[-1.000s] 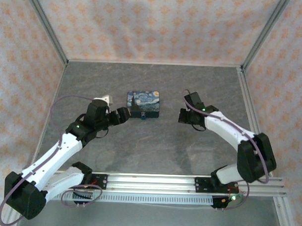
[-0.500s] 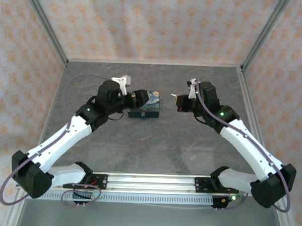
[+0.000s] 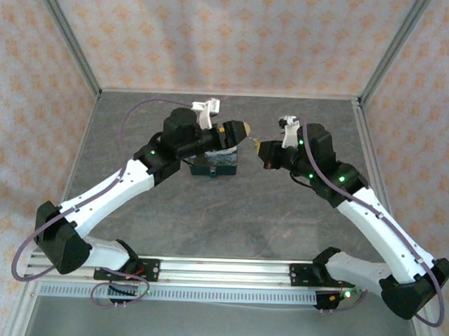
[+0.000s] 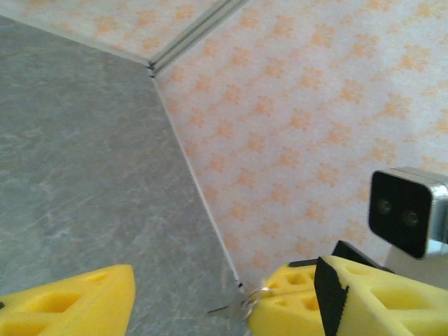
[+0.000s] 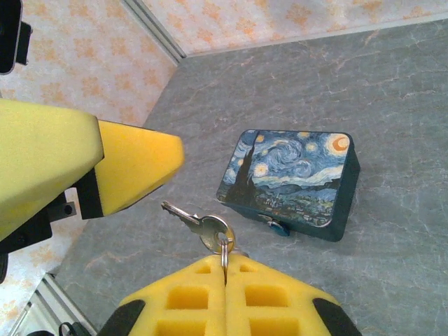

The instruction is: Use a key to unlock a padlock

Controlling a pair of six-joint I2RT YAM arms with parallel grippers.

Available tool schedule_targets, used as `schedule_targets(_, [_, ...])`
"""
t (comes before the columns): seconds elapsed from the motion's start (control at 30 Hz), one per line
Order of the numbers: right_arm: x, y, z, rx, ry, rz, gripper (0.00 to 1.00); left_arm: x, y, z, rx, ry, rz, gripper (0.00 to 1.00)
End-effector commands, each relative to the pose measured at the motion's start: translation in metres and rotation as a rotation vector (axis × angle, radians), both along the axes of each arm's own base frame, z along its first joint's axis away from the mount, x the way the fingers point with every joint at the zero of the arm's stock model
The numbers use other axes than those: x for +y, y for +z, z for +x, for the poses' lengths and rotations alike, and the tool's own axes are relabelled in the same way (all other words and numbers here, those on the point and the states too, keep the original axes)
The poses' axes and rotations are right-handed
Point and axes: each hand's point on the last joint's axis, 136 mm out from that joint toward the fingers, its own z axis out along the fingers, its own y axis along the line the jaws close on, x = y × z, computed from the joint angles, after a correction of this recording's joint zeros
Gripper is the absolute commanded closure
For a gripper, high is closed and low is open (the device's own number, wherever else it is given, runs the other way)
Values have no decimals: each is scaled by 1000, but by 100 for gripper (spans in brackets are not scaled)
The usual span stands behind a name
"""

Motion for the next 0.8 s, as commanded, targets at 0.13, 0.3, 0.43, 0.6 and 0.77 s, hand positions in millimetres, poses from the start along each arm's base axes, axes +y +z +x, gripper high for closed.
schedule_targets(0.13, [-13,23,-4,-100,-46,-1,100,-7,25,-5,0,1,-69,27])
schedule_targets(0.3, [-36,23,8,-211,-153,-153,100,9,15,-3,133,106,-48,21])
schedule_targets(0.43, [-43,25,16,-305,-191,-293,100,12,20,-5,228,125,-59,20])
schedule_targets(0.6, [-38,40,16,-437,-212,-398,100,10,28,-10,346,134,-102,20])
schedule_targets(0.77, [-28,57,12,-560,-215,-482,100,-2,22,-16,530,107,-149,24])
